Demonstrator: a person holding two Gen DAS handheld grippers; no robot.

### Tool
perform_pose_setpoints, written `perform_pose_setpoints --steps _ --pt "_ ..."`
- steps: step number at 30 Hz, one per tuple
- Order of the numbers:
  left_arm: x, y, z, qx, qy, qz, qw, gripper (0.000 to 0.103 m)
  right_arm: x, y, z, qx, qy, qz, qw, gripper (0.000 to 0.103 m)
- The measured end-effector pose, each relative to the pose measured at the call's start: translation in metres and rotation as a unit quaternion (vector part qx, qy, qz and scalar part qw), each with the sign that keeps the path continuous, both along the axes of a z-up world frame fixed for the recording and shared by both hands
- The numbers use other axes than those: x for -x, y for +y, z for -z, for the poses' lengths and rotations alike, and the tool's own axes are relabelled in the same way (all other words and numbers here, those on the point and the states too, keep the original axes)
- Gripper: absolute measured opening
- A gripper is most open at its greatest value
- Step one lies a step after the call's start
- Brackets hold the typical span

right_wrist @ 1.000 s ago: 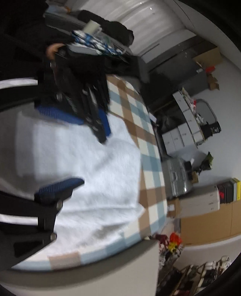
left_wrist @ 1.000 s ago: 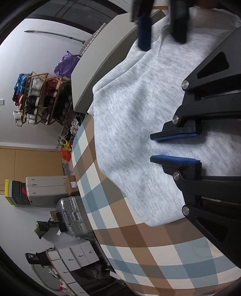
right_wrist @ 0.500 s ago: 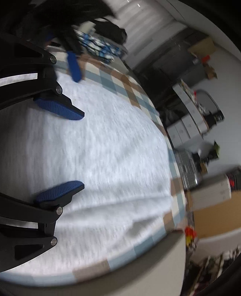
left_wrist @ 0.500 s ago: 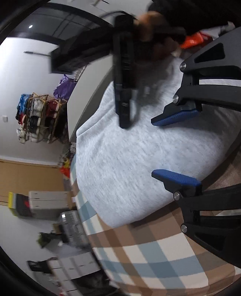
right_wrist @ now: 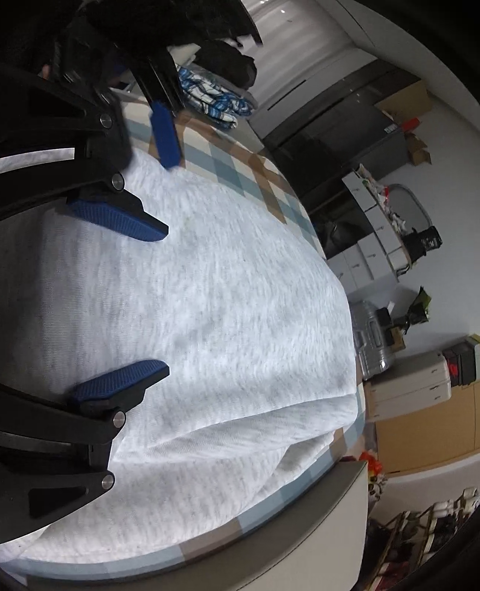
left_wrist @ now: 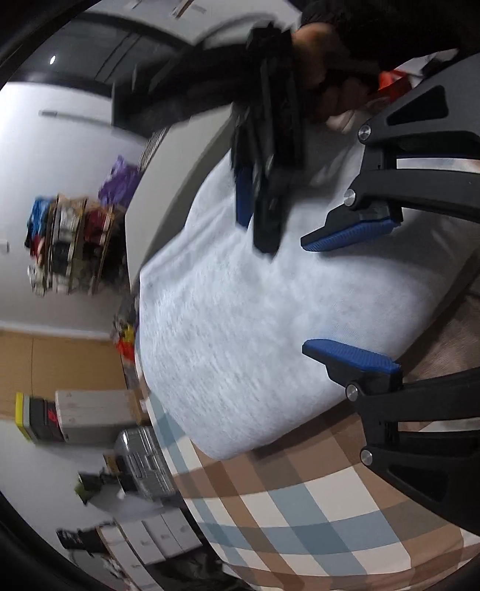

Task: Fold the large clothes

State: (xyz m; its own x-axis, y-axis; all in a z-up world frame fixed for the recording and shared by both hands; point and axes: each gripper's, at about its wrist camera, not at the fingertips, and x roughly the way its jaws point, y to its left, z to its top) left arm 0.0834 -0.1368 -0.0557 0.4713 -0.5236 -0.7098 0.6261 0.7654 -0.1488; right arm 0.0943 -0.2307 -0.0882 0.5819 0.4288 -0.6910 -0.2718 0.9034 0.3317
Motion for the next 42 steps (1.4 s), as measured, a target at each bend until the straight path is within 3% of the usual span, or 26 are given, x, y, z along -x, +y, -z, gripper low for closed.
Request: perform_pose_setpoints --steps 2,4,7,10,13,14,16,19,22,27,30,32,34,35,38,42 --pt "0.014 -0.004 0.002 -0.009 0.002 0.032 0.9995 0.048 0.001 0.002 0.0 0.006 -0.005 -0.002 1.0 0.066" --pt "0.022 -0.007 0.011 -0.018 -0.021 0.029 0.9992 0.048 -0.001 0.0 -0.002 0.005 -0.003 -0.002 1.0 0.066" --pt "0.017 -0.004 0.013 0.0 -0.008 0.025 0.9996 0.048 0.01 0.006 -0.025 0.025 -0.005 0.02 0.999 0.065" --pt "0.016 -0.006 0.014 -0.002 -0.012 0.03 0.9995 0.049 0.039 0.013 -0.047 0.028 -0.062 -0.003 0.998 0.065" --pt "0.016 -0.006 0.014 0.001 -0.016 0.034 0.9993 0.05 0.048 0.019 -0.027 0.06 -0.037 -0.015 0.997 0.065" --pt "0.016 -0.005 0.015 0.004 -0.014 0.035 0.9993 0.05 0.047 0.017 -0.01 0.057 -0.023 -0.012 0.998 0.065" --pt "0.02 -0.006 0.016 -0.001 -0.023 0.032 0.9992 0.051 0.052 0.011 0.006 0.018 -0.052 -0.014 0.998 0.066" --pt "0.027 -0.005 0.009 -0.004 -0.017 0.03 0.9994 0.051 0.051 0.018 -0.001 0.042 -0.043 -0.009 0.998 0.065" --pt "0.038 -0.001 0.003 0.014 -0.006 0.06 0.998 0.056 0.052 0.017 0.001 0.039 -0.048 -0.011 0.998 0.066" --pt "0.044 -0.007 0.017 0.009 -0.017 0.06 0.998 0.061 0.058 0.011 -0.015 0.037 -0.036 -0.002 0.999 0.065" --pt "0.046 -0.009 0.017 0.0 -0.023 0.061 0.9979 0.063 0.072 0.006 -0.032 0.034 -0.063 -0.012 0.997 0.069" --pt "0.046 -0.009 0.017 0.002 -0.024 0.066 0.9975 0.066 0.071 0.004 -0.025 0.042 -0.055 -0.017 0.997 0.079" --pt "0.047 -0.009 0.017 0.002 -0.025 0.071 0.9972 0.067 0.062 -0.001 0.008 0.048 -0.021 -0.007 0.999 0.081" --pt "0.048 -0.011 0.017 -0.003 -0.029 0.069 0.9972 0.068 0.065 -0.004 0.009 0.042 -0.037 -0.004 0.998 0.081" --pt "0.052 -0.015 0.016 -0.019 -0.038 0.068 0.9968 0.071 0.066 -0.002 -0.006 0.056 -0.028 -0.008 0.998 0.079" --pt "0.049 -0.009 0.015 0.0 -0.021 0.064 0.9977 0.071 0.064 -0.016 -0.034 0.026 -0.056 0.002 0.998 0.08"
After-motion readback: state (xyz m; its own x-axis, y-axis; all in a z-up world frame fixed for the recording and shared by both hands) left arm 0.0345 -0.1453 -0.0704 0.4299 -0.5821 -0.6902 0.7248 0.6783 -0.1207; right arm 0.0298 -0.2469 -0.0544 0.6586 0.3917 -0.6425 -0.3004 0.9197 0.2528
